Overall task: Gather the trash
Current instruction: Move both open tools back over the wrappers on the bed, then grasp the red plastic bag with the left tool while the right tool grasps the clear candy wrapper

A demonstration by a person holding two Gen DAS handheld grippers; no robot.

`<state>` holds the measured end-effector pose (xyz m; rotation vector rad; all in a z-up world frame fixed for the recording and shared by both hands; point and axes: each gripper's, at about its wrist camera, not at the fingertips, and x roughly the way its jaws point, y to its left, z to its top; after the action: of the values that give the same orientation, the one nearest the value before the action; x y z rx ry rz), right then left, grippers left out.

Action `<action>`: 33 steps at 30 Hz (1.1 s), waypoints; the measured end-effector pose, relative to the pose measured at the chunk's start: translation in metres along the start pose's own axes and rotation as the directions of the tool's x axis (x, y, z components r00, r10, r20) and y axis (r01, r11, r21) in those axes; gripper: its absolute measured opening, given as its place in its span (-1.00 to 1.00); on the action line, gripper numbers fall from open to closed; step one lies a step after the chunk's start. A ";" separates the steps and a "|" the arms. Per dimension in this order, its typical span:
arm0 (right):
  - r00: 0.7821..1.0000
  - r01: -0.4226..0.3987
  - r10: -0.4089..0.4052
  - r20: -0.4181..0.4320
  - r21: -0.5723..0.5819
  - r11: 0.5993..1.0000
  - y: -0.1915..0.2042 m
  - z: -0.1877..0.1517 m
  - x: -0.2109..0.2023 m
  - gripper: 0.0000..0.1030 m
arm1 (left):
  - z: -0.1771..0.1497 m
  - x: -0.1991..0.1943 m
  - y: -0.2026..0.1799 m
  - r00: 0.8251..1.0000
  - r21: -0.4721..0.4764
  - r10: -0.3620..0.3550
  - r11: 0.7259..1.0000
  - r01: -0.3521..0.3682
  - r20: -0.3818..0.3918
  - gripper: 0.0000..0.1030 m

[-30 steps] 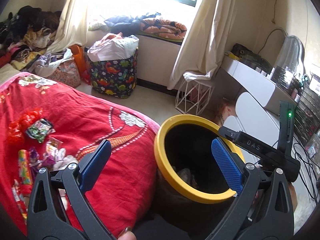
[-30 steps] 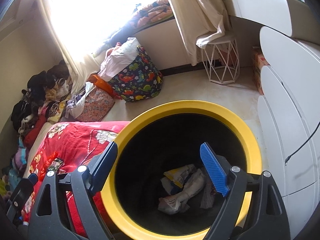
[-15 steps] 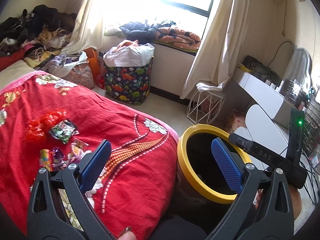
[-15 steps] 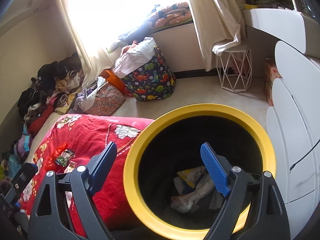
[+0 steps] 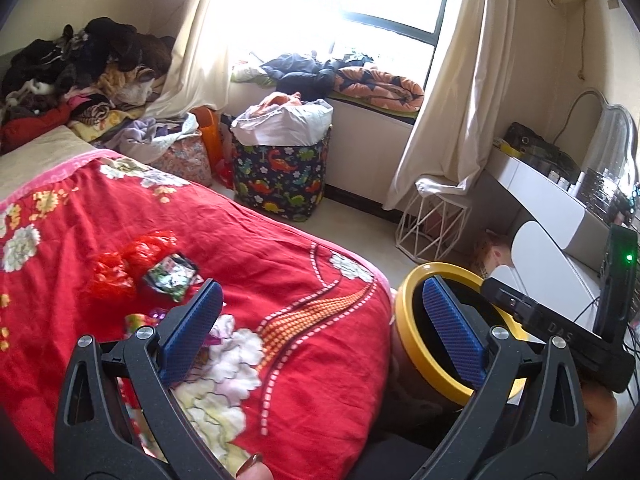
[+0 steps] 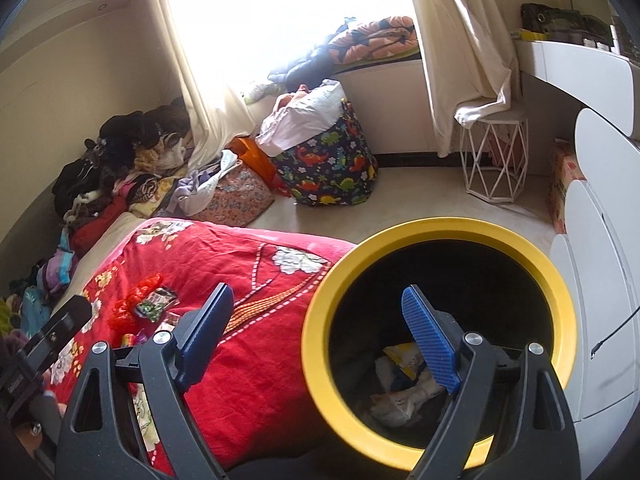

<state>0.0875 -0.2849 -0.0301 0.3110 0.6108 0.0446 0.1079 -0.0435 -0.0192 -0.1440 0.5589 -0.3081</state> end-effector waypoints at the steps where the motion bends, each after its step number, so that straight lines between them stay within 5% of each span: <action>1: 1.000 -0.007 0.007 0.000 -0.007 1.000 0.004 0.000 0.000 0.62 | 0.001 -0.001 0.003 1.000 0.003 0.008 1.000 -0.008 0.002 0.79; 19: 0.993 -0.106 0.094 -0.072 -0.177 0.979 0.083 -0.027 0.015 0.63 | 0.008 -0.011 0.072 0.993 -0.075 0.114 0.991 -0.112 0.018 0.79; 33: 0.972 -0.202 0.162 -0.171 -0.246 0.948 0.142 -0.050 0.052 0.63 | 0.006 -0.007 0.152 0.975 -0.232 0.219 0.947 -0.222 -0.038 0.78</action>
<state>0.1083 -0.1294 -0.0554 0.1068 0.7147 0.3275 0.1431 0.1023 -0.0432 -0.3063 0.6161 -0.0236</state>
